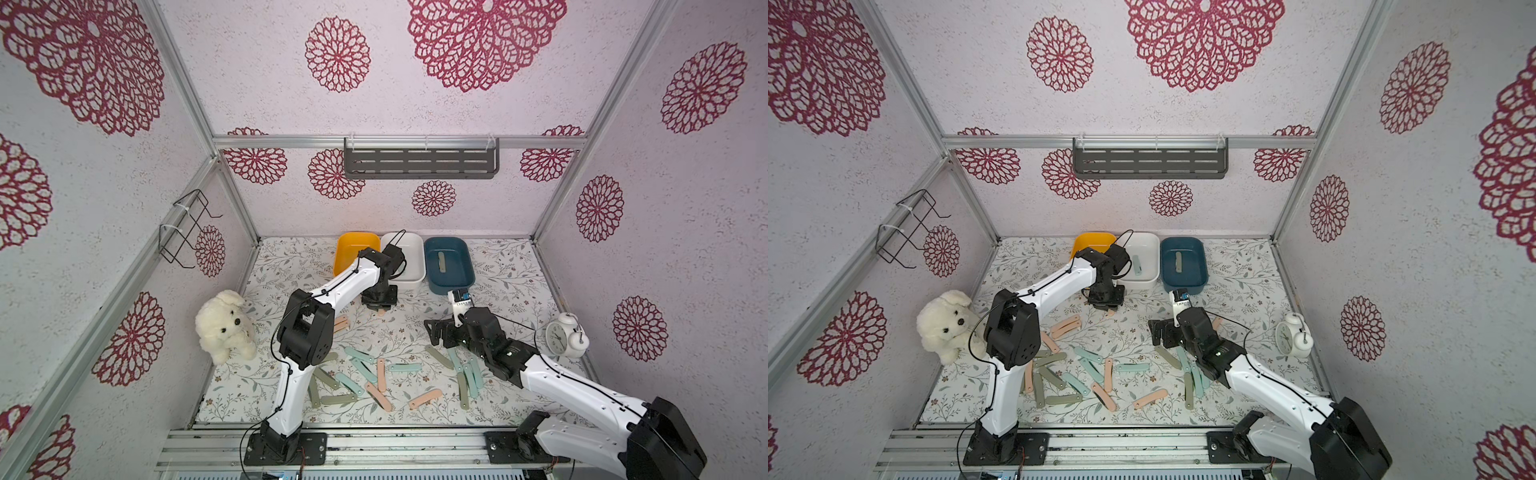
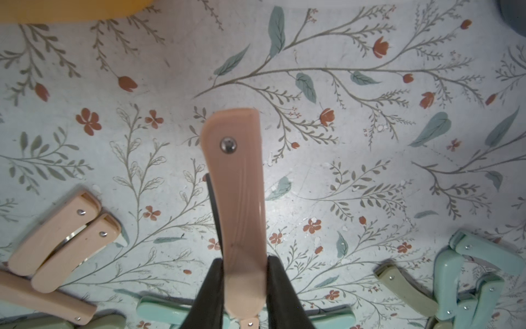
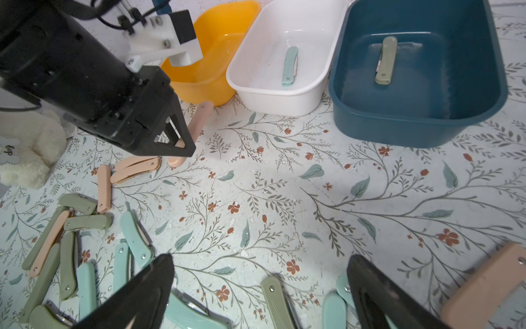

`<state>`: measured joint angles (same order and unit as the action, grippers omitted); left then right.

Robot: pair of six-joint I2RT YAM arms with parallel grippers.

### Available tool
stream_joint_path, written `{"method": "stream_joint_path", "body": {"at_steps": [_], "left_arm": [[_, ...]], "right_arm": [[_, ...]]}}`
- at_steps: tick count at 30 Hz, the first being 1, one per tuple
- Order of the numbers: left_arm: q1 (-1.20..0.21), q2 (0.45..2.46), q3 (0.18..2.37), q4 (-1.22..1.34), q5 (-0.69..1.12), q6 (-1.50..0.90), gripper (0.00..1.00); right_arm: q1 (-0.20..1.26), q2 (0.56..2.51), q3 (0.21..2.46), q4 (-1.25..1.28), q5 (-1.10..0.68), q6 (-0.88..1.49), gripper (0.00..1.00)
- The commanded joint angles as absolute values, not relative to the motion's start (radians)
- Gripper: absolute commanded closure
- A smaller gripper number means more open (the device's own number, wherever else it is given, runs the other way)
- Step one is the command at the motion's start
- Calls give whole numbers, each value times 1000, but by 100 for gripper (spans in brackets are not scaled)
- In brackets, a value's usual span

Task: Place the fruit knives into the storage box by color
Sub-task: Place the fruit knife in the storage box.

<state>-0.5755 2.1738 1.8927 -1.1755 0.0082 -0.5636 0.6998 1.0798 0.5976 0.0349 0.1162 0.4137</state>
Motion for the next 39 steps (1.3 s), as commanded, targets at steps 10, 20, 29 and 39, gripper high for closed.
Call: {"method": "stream_joint_path", "body": {"at_steps": [10,20,29,39], "left_arm": [[-456,2228,1991,-1198,213,-605,100],[-375,2322,2258,-1163,161,-709,100],[-247,2435,2481,-1217,84,-735,100],[-184,2647,2626,-1173,97,-701,95]], "right_arm": [[653,994,595,-86,151,443,1],[608,1107,617,48,46,423,1],[574,1082,609,120,-54,430,1],[517,1012,557,151,-121,405,1]]}}
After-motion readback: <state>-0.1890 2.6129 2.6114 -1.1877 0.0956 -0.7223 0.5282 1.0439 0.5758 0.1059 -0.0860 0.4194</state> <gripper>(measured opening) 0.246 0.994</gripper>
